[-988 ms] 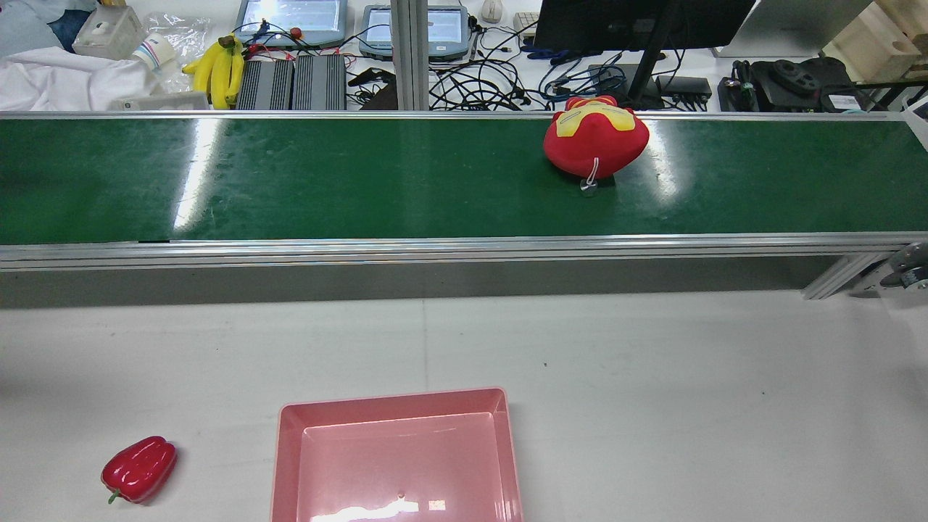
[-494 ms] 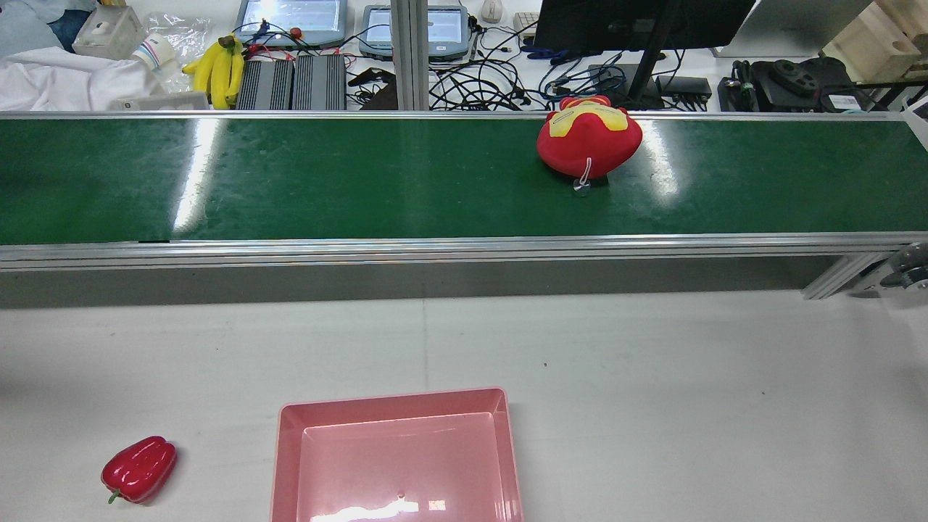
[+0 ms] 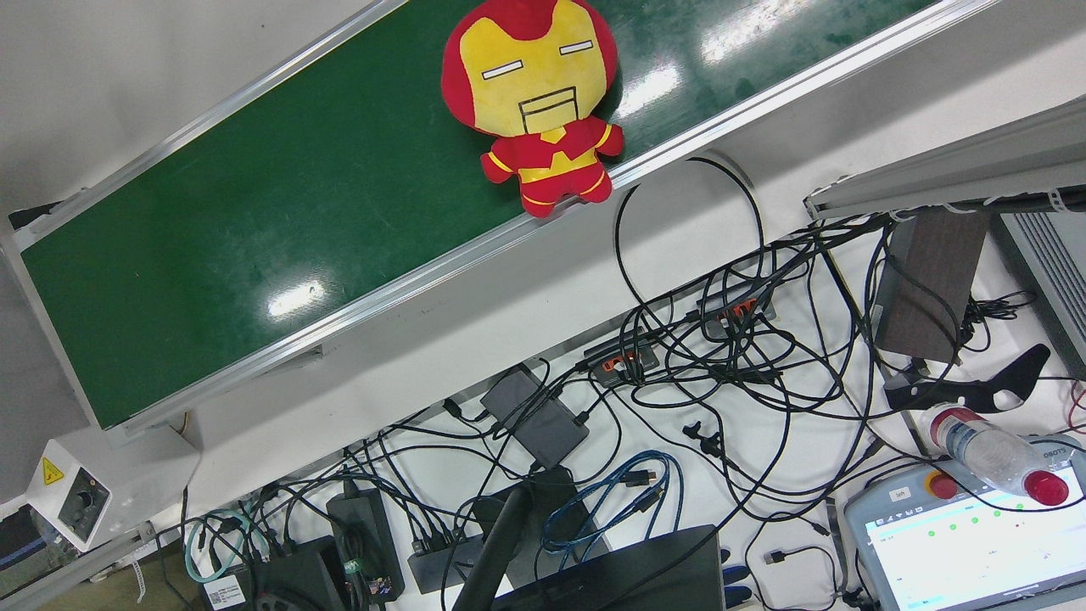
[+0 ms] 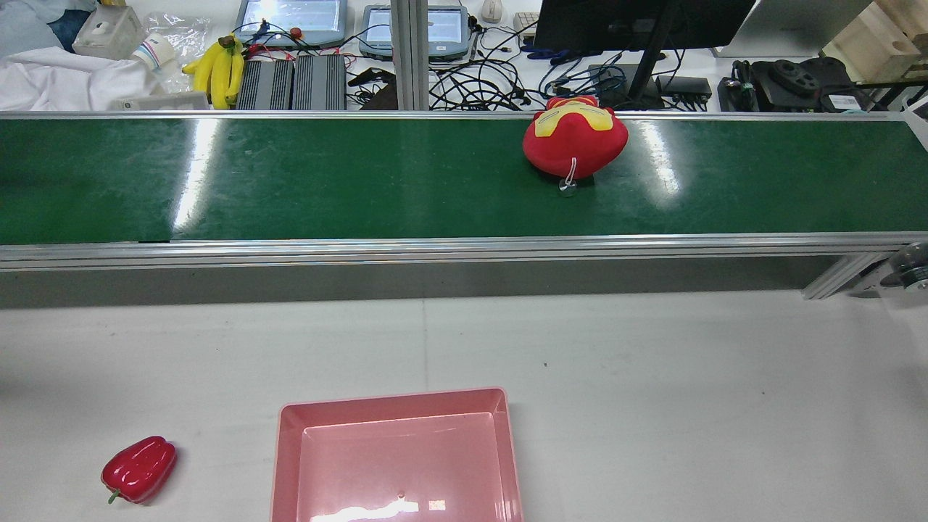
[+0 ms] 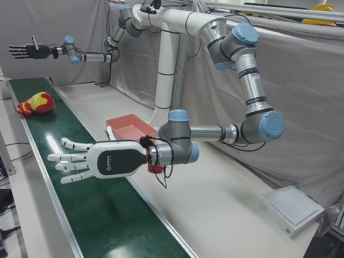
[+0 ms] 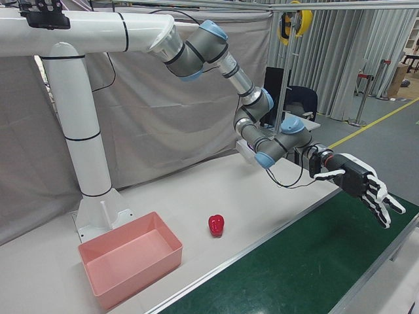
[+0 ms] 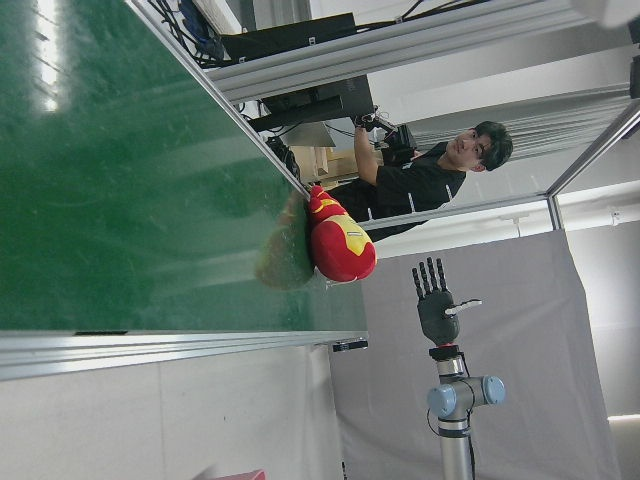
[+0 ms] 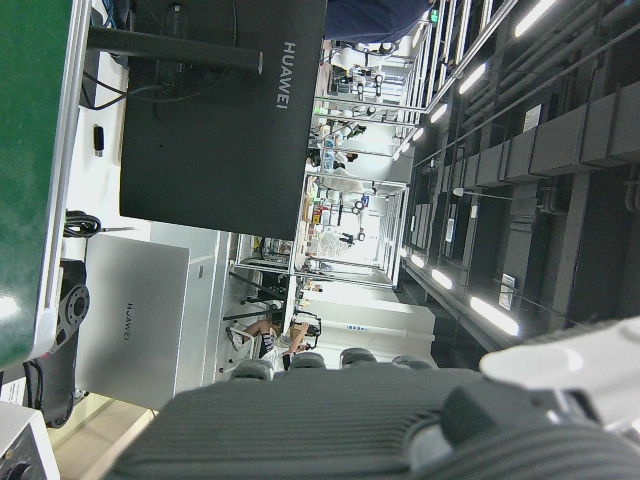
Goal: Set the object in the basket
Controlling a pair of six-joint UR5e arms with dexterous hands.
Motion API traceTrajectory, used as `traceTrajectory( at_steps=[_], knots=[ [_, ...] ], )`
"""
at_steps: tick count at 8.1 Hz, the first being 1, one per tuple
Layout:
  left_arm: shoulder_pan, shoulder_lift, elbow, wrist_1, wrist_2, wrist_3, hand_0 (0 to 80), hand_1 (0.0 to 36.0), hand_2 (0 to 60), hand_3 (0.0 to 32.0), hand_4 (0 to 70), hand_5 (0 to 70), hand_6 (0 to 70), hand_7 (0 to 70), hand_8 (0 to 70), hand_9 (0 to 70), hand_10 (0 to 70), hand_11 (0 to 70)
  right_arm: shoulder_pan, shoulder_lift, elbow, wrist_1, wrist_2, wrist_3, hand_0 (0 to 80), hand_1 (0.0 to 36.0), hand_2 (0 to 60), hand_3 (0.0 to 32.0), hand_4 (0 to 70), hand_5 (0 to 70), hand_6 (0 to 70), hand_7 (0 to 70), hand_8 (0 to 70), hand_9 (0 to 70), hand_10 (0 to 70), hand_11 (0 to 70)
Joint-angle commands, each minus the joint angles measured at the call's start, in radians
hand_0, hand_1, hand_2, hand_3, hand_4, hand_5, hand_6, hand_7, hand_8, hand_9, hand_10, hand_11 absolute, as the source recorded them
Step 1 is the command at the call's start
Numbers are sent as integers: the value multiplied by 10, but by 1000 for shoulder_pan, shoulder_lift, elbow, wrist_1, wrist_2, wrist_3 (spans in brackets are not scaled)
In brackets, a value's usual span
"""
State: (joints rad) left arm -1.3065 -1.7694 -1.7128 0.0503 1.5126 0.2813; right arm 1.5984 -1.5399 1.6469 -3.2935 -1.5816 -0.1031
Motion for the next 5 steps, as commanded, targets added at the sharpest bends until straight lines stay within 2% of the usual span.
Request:
traceTrajectory(
  at_steps=[1, 3, 5],
  knots=[
    [3, -1, 12, 2, 0, 13, 572, 134, 0, 258, 0, 218, 34, 86, 123, 129, 33, 69, 0, 0, 1, 0, 0, 0, 0, 0, 0, 0, 0, 0, 0, 0, 0, 0, 0, 0],
    [1, 1, 15, 2, 0, 12, 561, 124, 0, 266, 0, 211, 35, 88, 121, 128, 32, 67, 2, 0, 2, 0, 0, 0, 0, 0, 0, 0, 0, 0, 0, 0, 0, 0, 0, 0],
    [1, 1, 19, 0, 0, 10, 557, 114, 0, 242, 11, 227, 38, 89, 124, 133, 35, 69, 0, 0, 2, 0, 0, 0, 0, 0, 0, 0, 0, 0, 0, 0, 0, 0, 0, 0]
  ],
)
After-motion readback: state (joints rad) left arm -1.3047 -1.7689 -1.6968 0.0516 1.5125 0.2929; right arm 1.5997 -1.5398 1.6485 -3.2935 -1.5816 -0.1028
